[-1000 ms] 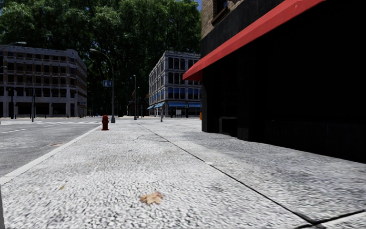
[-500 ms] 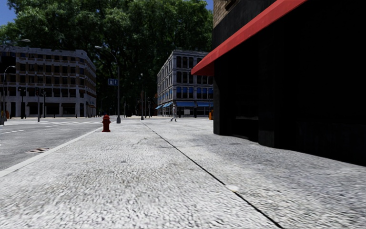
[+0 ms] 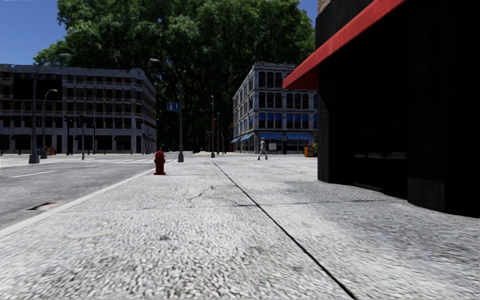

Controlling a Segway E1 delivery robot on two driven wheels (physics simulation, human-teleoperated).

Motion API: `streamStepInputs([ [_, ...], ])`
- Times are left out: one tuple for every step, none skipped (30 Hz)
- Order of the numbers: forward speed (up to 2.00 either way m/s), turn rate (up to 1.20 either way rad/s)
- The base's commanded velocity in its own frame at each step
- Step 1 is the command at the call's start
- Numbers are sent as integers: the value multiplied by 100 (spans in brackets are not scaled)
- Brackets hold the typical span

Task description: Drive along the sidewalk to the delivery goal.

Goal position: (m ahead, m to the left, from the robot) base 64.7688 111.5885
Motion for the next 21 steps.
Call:
streamStepInputs([
  [200, 37],
  [200, 37],
  [200, 37],
  [200, 37],
  [200, 37],
  [200, 37],
  [200, 37],
  [200, 37],
  [200, 37],
  [200, 37],
  [200, 37],
  [200, 37],
  [200, 37],
  [200, 37],
  [200, 37],
  [200, 37],
  [200, 37],
  [200, 37],
  [200, 36],
  [200, 0],
  [200, 0],
])
